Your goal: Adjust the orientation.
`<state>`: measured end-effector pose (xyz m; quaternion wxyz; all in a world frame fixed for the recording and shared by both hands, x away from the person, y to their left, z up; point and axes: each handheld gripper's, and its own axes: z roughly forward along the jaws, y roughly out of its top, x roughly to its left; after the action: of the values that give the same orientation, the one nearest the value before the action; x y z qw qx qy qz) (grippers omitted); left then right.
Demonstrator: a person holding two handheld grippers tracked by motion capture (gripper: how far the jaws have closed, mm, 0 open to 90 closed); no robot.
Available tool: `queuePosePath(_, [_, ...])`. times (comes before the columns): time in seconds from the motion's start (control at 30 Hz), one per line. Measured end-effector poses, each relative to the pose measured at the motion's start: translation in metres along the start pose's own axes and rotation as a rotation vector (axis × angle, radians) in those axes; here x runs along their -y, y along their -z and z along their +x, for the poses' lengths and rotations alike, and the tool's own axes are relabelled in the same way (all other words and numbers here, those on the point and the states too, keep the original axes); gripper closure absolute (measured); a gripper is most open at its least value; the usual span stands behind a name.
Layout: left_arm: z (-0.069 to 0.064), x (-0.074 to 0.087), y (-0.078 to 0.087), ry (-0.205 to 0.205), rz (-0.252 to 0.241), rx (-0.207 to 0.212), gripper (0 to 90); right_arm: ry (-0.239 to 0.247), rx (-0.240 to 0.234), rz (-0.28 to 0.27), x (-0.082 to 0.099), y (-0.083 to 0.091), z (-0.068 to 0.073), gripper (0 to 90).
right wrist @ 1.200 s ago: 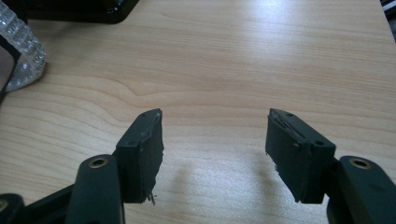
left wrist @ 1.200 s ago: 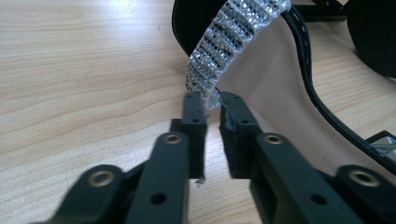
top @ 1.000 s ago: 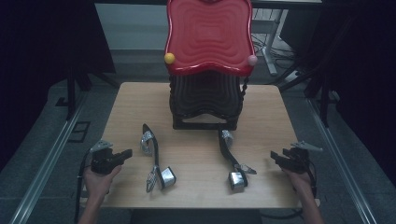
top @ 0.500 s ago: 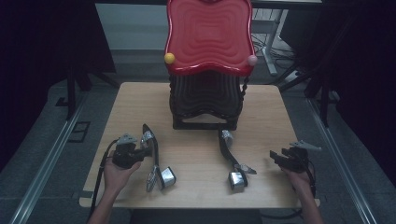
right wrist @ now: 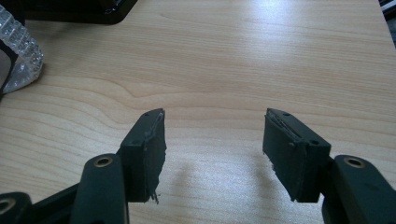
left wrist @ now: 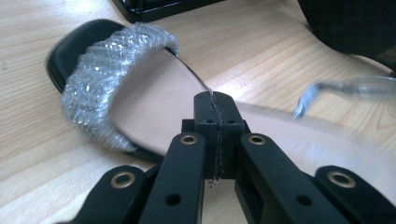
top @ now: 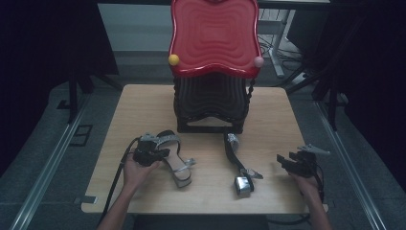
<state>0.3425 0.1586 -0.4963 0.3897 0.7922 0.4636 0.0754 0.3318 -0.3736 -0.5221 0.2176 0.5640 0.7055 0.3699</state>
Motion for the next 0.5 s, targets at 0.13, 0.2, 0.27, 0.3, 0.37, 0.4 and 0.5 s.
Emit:
queuePosePath(0.13, [-0.003,-0.006,0.005,-0.001,-0.025,0.013,90.0,-0.003,0.0,-0.001,0.0,0.001,-0.001,39.5])
queuePosePath(0.2, [-0.012,-0.016,0.01,-0.027,-0.042,0.026,90.0,-0.005,-0.001,-0.001,0.0,0.001,-0.001,39.5])
queuePosePath(0.27, [-0.019,-0.023,0.01,-0.05,-0.042,0.036,90.0,-0.005,0.0,0.003,0.0,0.0,-0.001,39.5])
queuePosePath(0.3, [-0.019,-0.023,0.01,-0.05,-0.042,0.036,89.9,-0.005,0.0,0.003,0.0,0.0,-0.001,39.5])
queuePosePath(0.37, [-0.029,-0.031,0.006,-0.072,-0.032,0.048,89.8,-0.004,-0.001,0.006,0.0,0.0,-0.001,39.5])
queuePosePath(0.4, [-0.038,-0.037,-0.002,-0.087,-0.013,0.06,89.8,-0.005,-0.001,0.004,0.0,0.0,-0.001,39.5])
queuePosePath(0.5, [-0.049,-0.044,-0.015,-0.093,0.021,0.078,89.8,-0.015,0.0,0.008,-0.001,0.0,-0.002,39.5])
